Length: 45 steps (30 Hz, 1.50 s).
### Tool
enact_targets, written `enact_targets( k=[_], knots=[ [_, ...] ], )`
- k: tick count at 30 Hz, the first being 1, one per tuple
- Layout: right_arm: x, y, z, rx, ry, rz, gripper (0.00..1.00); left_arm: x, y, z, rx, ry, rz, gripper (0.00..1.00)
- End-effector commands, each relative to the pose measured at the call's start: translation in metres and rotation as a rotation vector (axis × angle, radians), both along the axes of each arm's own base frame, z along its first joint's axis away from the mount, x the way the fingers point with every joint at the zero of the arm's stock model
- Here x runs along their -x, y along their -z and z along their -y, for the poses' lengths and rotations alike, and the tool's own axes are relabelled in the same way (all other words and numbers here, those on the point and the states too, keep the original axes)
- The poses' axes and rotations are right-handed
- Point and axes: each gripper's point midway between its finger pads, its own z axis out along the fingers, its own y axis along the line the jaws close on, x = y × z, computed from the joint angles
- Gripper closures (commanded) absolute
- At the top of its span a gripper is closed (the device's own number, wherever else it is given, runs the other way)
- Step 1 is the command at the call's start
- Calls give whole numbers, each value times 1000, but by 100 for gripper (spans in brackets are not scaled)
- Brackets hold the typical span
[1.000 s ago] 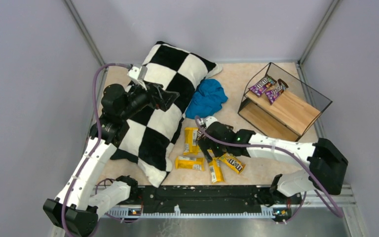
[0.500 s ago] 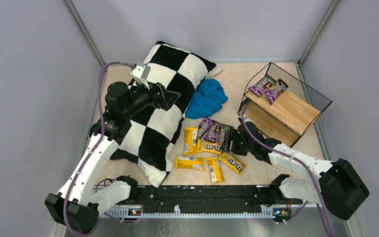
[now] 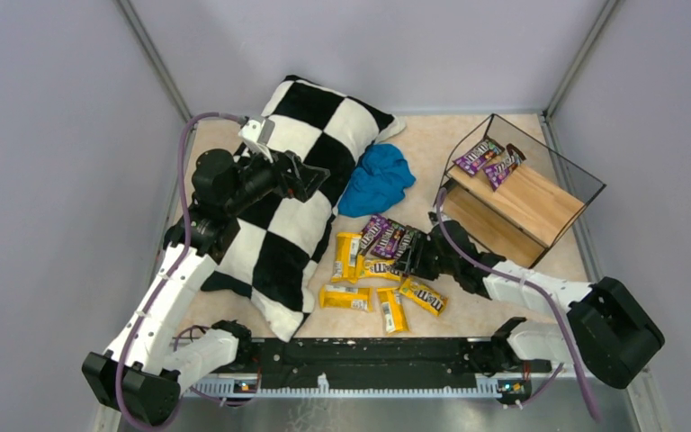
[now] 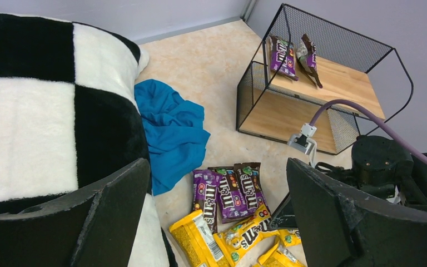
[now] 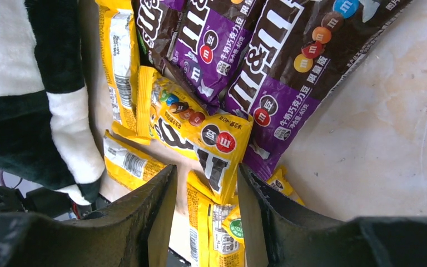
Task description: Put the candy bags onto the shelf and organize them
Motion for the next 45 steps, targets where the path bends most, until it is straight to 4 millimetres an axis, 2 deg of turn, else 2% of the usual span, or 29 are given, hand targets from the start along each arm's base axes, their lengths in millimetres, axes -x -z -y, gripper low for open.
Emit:
enact_targets(
  k=[1,12,16,21,26,30,32,34,41,45],
  knots=[
    [-10,-3,-7,-34,9,27,56,0,-13,3,10,18,51,1],
    [-12,10,-16,-65,2,-1,55,-1,-12,4,11,22,43,1],
    [-11,17,-14,-54,2,-5,55,0,-13,4,12,24,45,1],
    [-12,8,-18,-89,-8,18,71,-1,-11,4,10,20,43,1],
    [-15,-12,-18,-106,-17,79,84,1,-12,5,13,30,42,1],
    [-18,-35,-17,-82,-60,146,99,-1,-10,6,11,29,34,1],
    [-21,-42,-9,10,-91,180,100,1,-11,6,16,35,37,1],
    [-25,-51,8,142,-108,213,100,1,-11,6,16,34,39,1],
    [-42,-116,72,578,-146,360,100,2,-10,11,22,60,27,1],
    [-48,-143,92,885,-140,428,100,2,-11,10,22,55,30,1]
  ],
)
